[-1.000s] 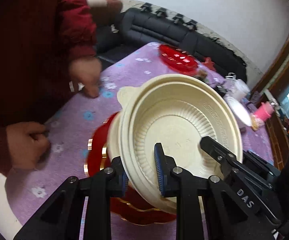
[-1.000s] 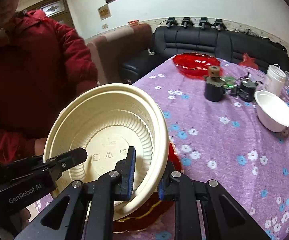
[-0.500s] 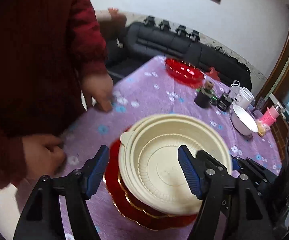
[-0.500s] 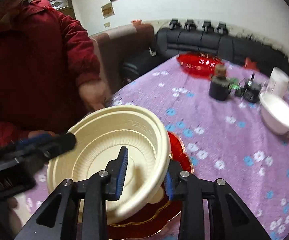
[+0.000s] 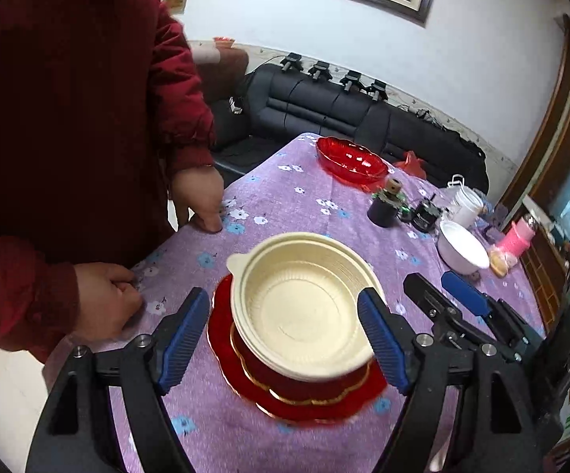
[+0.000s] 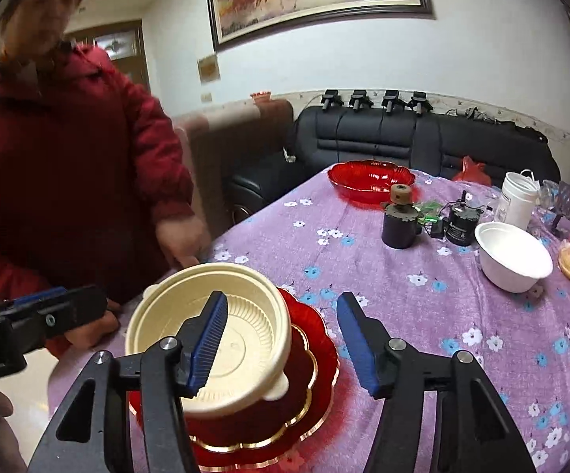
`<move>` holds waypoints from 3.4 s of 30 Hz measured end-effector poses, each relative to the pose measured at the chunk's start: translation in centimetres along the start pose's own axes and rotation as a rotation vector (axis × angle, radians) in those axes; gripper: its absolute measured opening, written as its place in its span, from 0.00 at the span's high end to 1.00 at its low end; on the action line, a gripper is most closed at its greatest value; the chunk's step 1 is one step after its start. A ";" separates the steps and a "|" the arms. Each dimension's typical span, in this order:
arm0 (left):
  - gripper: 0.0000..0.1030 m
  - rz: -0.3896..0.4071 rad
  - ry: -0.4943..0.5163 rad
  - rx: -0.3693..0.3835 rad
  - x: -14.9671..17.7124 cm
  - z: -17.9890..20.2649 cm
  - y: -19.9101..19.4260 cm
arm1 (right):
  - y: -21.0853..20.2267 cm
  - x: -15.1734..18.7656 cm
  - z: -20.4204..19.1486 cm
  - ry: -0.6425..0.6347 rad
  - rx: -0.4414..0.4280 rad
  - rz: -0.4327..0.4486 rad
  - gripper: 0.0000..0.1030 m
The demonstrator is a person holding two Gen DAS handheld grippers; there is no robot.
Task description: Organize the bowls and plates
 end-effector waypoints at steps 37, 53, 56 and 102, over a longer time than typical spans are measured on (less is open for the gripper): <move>0.06 -0.201 0.289 0.101 7.5 23.5 12.4 | -7.6 4.2 29.2 0.516 0.248 0.005 0.39; 0.01 -0.264 0.364 0.040 10.1 25.2 19.6 | -4.4 8.7 35.6 0.652 0.318 -0.061 0.38; 0.00 -0.271 0.361 0.043 10.0 25.2 19.8 | -4.3 8.6 35.5 0.636 0.324 -0.064 0.34; 0.00 -0.269 0.361 0.049 10.2 25.4 19.9 | -6.9 5.2 30.3 0.448 0.376 0.092 0.22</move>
Point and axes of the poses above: each gripper's, at about its wrist camera, not at the fingertips, and y roughly the way its jaws point, z to its right, x to its underside, the point moved 7 cm from there along y, roughly the way its jaws point, and after that the axes turned 3 degrees about y, right-handed, at the moved point
